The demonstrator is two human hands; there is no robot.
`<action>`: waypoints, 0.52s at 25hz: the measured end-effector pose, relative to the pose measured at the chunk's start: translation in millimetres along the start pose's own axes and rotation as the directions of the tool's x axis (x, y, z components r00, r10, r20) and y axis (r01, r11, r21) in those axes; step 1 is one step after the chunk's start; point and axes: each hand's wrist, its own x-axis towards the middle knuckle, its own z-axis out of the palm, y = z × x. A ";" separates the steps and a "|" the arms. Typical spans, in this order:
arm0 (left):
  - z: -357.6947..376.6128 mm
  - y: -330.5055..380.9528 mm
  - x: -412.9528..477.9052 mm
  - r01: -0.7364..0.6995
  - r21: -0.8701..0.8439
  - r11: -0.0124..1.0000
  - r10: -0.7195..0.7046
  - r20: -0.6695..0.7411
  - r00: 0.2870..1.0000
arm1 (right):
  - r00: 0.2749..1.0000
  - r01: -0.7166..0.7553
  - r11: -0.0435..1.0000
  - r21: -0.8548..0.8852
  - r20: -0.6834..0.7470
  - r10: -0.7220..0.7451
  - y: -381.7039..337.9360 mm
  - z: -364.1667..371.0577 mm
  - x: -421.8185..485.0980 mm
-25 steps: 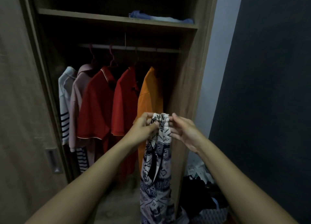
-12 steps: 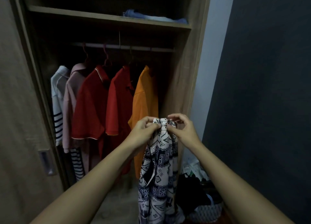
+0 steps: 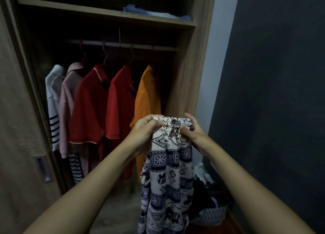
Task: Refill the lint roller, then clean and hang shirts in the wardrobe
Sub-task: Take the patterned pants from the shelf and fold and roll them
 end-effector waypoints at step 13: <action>-40.1 6.1 -7.3 -0.410 0.653 0.637 0.471 0.091 0.877 | 0.886 0.446 0.870 -0.210 -0.036 -0.463 -39.1 2.3 -13.5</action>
